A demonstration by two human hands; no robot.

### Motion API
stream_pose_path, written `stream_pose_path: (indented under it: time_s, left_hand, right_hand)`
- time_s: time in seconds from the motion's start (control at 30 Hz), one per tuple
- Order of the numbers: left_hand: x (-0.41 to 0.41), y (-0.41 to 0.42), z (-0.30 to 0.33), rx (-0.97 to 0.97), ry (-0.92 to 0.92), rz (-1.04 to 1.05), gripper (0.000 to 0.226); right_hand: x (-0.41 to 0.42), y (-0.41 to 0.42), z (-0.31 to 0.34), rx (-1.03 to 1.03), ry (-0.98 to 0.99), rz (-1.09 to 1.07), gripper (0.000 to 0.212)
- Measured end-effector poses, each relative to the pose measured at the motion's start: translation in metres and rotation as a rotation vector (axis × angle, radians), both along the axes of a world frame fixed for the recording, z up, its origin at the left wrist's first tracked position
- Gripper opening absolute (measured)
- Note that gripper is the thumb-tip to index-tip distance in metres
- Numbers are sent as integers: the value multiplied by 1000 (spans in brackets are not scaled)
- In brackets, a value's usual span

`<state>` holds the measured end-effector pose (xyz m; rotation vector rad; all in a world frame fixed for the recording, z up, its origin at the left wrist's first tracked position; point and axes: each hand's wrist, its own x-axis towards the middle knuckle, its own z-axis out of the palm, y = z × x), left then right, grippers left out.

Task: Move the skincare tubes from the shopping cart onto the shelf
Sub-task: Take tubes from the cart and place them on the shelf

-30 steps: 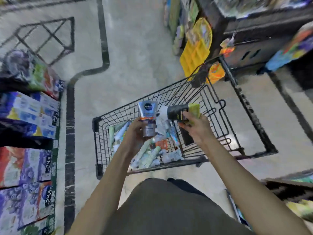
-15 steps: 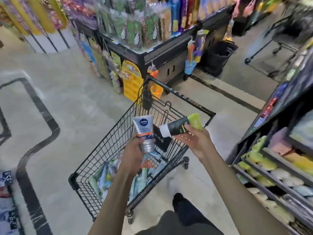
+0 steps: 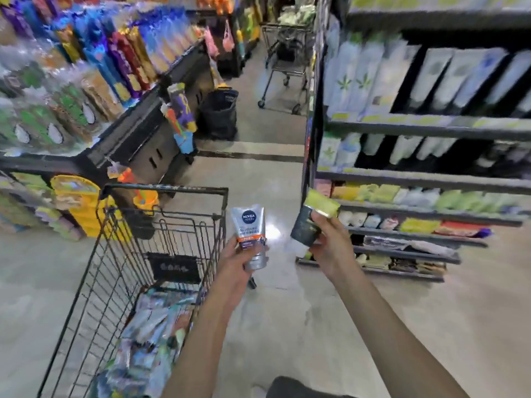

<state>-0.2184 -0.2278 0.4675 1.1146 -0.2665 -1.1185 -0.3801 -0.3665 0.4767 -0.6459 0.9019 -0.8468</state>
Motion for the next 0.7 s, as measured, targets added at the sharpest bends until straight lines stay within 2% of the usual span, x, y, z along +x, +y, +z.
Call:
stream_pose_path:
  time_s: [0.07, 0.27, 0.37, 0.5, 0.6, 0.7]
  left_hand:
    - [-37, -27, 1, -3, -42, -89, 56]
    - [-173, -106, 8, 2, -103, -293, 53]
    - [-249, -135, 15, -9, -109, -363, 54]
    - [-337, -172, 13, -17, -100, -412, 47]
    - [-392, -195, 10, 1, -92, -437, 45]
    - [-439, -218, 10, 14, -115, -479, 46]
  right_hand:
    - [-45, -12, 5, -5, -5, -76, 54]
    - [-196, -47, 7, -25, -3, -271, 32]
    - [-275, -66, 3, -23, 27, -312, 61]
    - [-365, -87, 8, -49, 63, -315, 35]
    - [-424, -100, 6, -70, 42, -318, 37]
    - [-475, -114, 3, -112, 56, -318, 51]
